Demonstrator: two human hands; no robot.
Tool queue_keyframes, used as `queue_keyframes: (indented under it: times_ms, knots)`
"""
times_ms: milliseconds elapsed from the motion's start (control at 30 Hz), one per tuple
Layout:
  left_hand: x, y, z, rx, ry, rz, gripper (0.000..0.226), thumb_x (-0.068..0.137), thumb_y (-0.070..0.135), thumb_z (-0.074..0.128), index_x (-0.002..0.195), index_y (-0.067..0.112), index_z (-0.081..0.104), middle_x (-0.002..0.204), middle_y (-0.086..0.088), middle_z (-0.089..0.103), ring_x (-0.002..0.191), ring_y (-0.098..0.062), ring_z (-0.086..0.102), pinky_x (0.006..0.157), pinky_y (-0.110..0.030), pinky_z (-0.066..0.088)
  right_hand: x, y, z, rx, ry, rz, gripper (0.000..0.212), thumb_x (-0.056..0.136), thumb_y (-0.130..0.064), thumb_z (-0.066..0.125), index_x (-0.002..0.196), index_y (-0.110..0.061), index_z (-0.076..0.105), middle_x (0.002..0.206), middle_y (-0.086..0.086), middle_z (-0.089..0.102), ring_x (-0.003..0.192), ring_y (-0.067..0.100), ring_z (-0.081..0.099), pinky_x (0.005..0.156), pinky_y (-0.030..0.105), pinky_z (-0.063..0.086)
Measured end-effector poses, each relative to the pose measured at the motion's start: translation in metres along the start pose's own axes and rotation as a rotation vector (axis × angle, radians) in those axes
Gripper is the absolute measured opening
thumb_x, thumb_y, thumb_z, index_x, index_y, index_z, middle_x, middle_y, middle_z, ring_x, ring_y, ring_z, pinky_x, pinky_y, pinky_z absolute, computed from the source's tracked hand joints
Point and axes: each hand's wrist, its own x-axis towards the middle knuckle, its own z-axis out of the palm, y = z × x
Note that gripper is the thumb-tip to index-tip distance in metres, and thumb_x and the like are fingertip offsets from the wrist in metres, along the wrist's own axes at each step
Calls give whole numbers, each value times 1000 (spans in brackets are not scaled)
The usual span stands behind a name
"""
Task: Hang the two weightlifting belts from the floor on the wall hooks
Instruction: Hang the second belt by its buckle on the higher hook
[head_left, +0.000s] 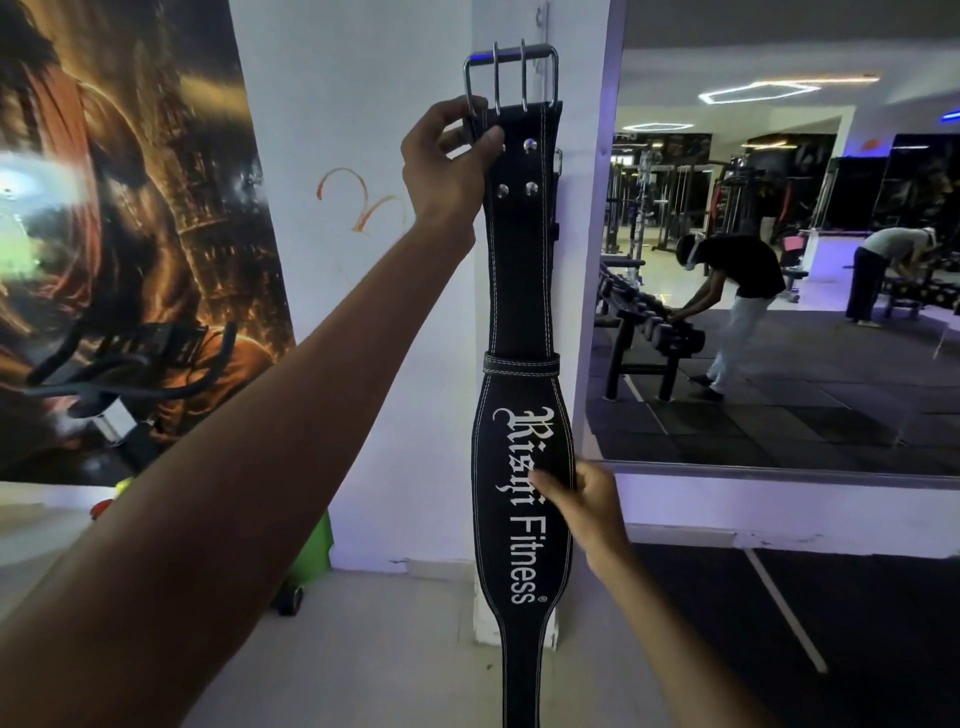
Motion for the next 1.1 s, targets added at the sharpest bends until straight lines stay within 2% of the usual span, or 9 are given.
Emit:
queue_keyframes:
  times_ms: [200, 333, 467, 533, 633, 800, 933, 1000, 1100]
  knots:
    - [-2, -1, -6, -8, -24, 2, 25, 75, 3, 74, 93, 20, 70, 93, -10, 73, 94, -34, 72, 81, -49, 63, 4, -15, -3, 26, -4, -38, 34, 76, -33, 78, 104, -16, 69, 89, 2, 77, 84, 15, 73, 80, 36, 55]
    - [-3, 2, -5, -41, -67, 1, 25, 78, 0, 73, 97, 16, 69, 90, -9, 71, 90, -29, 70, 77, -46, 63, 51, -122, -5, 190, 152, -343, 45, 90, -18, 68, 131, -17, 49, 95, 4, 76, 87, 14, 71, 83, 29, 58]
    - [-8, 3, -3, -53, -109, 21, 24, 79, 0, 72, 97, 16, 69, 95, -12, 71, 100, -42, 71, 85, -53, 62, 74, -238, 2, 34, 65, -603, 55, 96, -26, 61, 145, -27, 35, 114, 14, 71, 103, 22, 70, 91, 35, 56]
    - [-10, 4, -3, -46, -121, 37, 24, 78, 3, 73, 96, 18, 69, 99, -15, 72, 104, -46, 69, 86, -56, 61, 80, -273, 9, 5, 17, -630, 46, 97, -23, 61, 139, -29, 41, 103, 18, 74, 85, 22, 72, 81, 33, 57]
    - [-13, 6, -4, -28, -122, 55, 25, 78, 7, 73, 99, 20, 69, 107, -20, 72, 105, -44, 70, 88, -58, 60, 97, -295, 15, -45, 32, -625, 31, 94, -13, 63, 125, -10, 59, 70, -6, 71, 56, -5, 61, 60, 10, 47]
    - [-26, -2, -18, 10, -154, -6, 39, 89, 8, 70, 124, 20, 56, 120, -16, 69, 104, -26, 72, 86, -36, 62, 105, -300, 23, 23, 101, -618, 22, 88, 0, 67, 109, -5, 69, 80, 4, 70, 61, -5, 64, 63, 9, 49]
    - [-78, -54, -47, 105, -333, -132, 25, 95, -1, 60, 119, 4, 68, 97, 2, 76, 79, 2, 68, 75, -15, 56, 109, -306, 19, 104, 156, -631, 24, 86, 3, 68, 110, 0, 69, 81, 3, 70, 64, -6, 64, 66, 9, 50]
    - [-112, -82, -64, 133, -369, -216, 16, 98, 8, 60, 100, 7, 75, 80, 13, 75, 72, 3, 65, 73, -19, 54, 111, -309, 15, 105, 168, -624, 24, 86, 3, 68, 110, -1, 69, 79, 1, 69, 61, -8, 63, 64, 7, 49]
    - [-150, -104, -78, 65, -311, -316, 22, 99, 10, 57, 109, 13, 76, 91, 8, 78, 82, -5, 69, 80, -26, 57, 111, -304, 16, 102, 176, -612, 25, 86, 4, 68, 111, 2, 69, 77, 0, 68, 59, -8, 62, 63, 7, 48]
